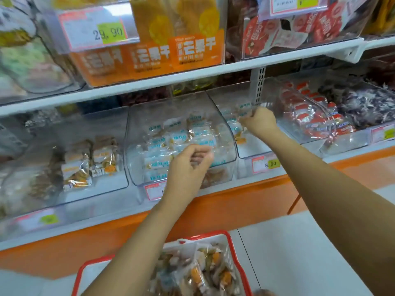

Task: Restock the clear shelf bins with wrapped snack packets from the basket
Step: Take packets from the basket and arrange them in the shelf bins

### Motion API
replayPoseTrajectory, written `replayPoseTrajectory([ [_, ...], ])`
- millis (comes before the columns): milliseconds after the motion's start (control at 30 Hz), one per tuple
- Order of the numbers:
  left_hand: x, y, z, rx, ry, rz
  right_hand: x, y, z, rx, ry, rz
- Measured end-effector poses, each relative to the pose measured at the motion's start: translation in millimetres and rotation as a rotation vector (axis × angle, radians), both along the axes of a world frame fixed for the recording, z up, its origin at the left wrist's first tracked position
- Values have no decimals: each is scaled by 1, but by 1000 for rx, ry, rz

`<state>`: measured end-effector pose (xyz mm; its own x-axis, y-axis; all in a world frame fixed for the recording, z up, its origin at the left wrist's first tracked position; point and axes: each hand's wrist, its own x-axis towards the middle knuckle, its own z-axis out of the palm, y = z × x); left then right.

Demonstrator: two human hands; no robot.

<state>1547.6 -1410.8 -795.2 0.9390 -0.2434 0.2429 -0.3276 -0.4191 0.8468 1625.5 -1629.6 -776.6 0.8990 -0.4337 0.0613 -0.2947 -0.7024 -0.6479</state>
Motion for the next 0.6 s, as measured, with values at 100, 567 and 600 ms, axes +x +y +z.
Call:
replayPoseTrajectory([
  [100,-31,40,-20,19,31,25,-36,18,5,-82,-67,116],
  [567,-137,140,-186,424,685,41,-123,127,-102,-350,827,782],
  [600,-140,142,-190,420,702,48,-124,131,-120,-388,848,767],
])
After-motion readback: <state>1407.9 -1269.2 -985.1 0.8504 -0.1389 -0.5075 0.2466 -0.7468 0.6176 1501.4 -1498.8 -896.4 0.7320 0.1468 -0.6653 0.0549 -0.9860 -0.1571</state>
